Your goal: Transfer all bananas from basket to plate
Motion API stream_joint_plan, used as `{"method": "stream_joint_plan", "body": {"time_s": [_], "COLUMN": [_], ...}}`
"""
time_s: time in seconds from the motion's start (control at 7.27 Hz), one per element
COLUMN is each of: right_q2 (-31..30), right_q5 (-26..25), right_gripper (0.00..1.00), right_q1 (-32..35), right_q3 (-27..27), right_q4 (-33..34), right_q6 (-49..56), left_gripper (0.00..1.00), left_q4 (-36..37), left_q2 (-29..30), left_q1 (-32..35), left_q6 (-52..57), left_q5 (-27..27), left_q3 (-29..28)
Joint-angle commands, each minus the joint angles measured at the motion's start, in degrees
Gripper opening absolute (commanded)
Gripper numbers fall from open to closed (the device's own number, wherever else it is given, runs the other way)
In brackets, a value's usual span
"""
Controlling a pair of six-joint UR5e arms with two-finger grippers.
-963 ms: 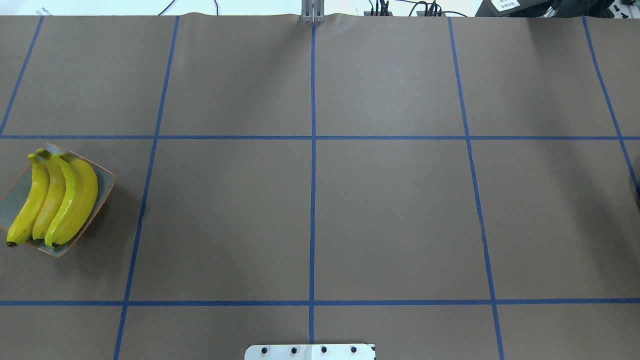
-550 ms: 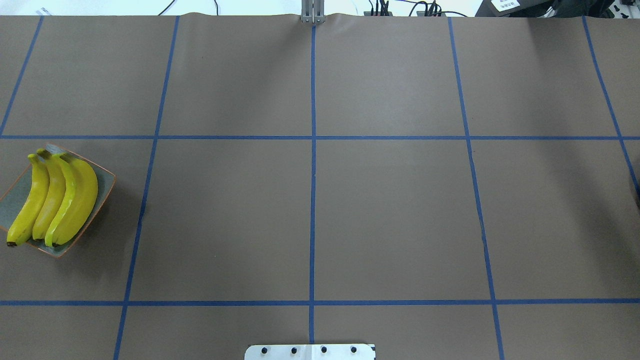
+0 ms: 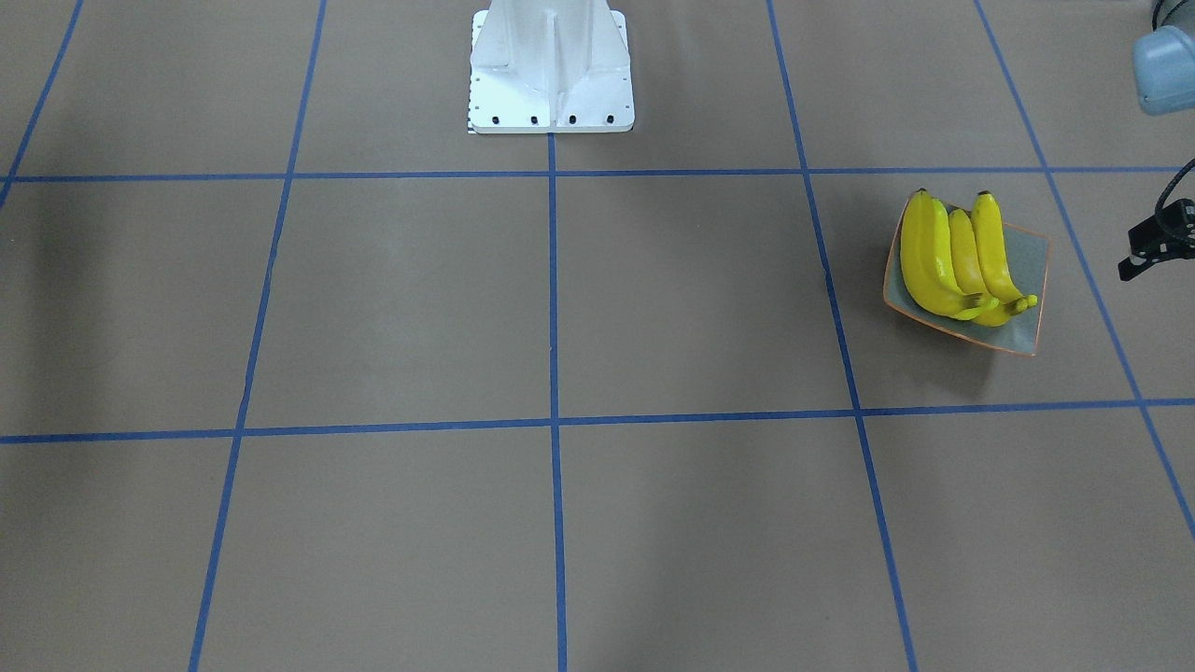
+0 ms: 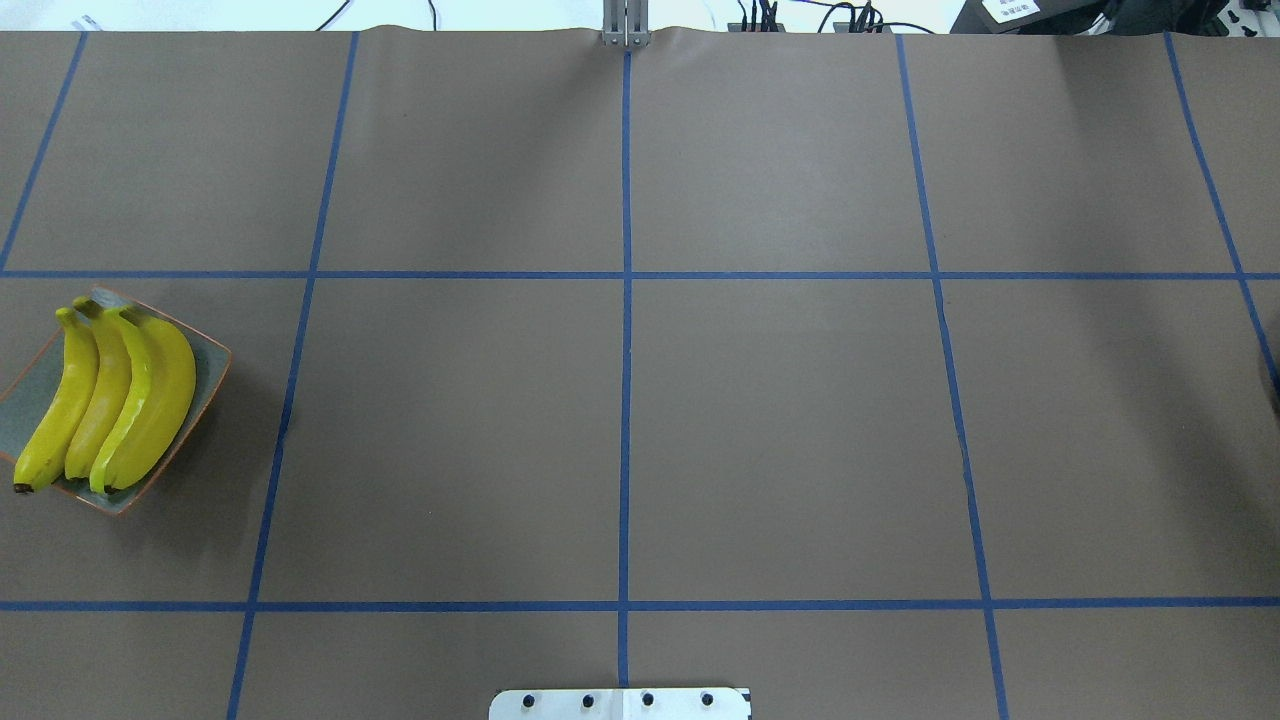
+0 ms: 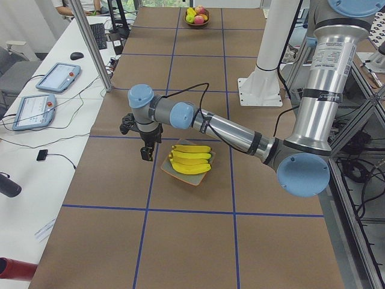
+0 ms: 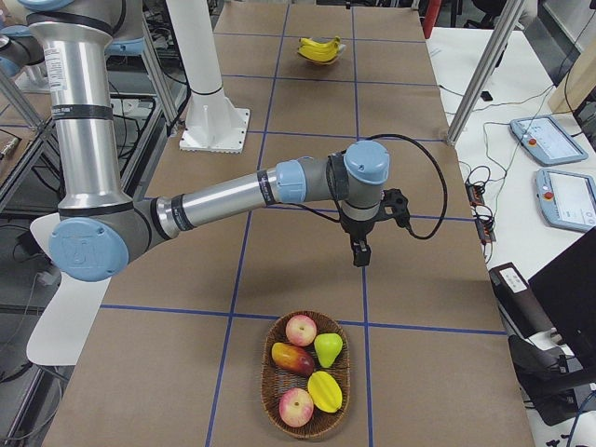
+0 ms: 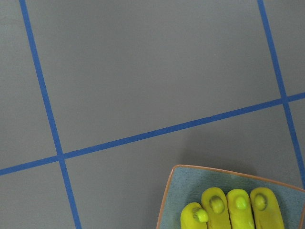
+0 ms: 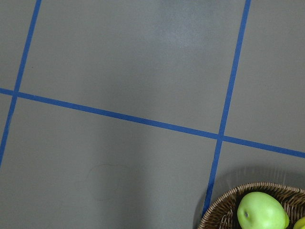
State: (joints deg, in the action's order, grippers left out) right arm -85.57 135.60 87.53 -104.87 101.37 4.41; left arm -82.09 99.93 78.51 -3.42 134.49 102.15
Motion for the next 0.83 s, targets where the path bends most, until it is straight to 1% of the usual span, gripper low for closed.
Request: {"method": "stream_joint_plan", "body": {"time_s": [0.0,0.28,0.69], "right_q2": [-0.3,-0.3,-0.5], "right_q5": [0.2,0.3,0.2], "right_gripper": [1.00,1.00,1.00], "right_q1": [0.0,-0.1,-0.5], "right_q3": [-0.3,0.0,0.3], "right_q4": [0.1,0.1,0.1], "right_q6": [-0.3,-0.4,-0.4], "left_gripper": [1.00,1.00,1.00], "left_q4": [0.0,-0.2,-0.1], "left_q2": [-0.1,-1.0,-0.8], "left_q1": [0.1,0.1,0.1], "left_q6": [-0.1,0.1,0.0], "left_q5": [0.0,0.1,0.0], "left_q3": [0.2,-1.7,-1.5]}}
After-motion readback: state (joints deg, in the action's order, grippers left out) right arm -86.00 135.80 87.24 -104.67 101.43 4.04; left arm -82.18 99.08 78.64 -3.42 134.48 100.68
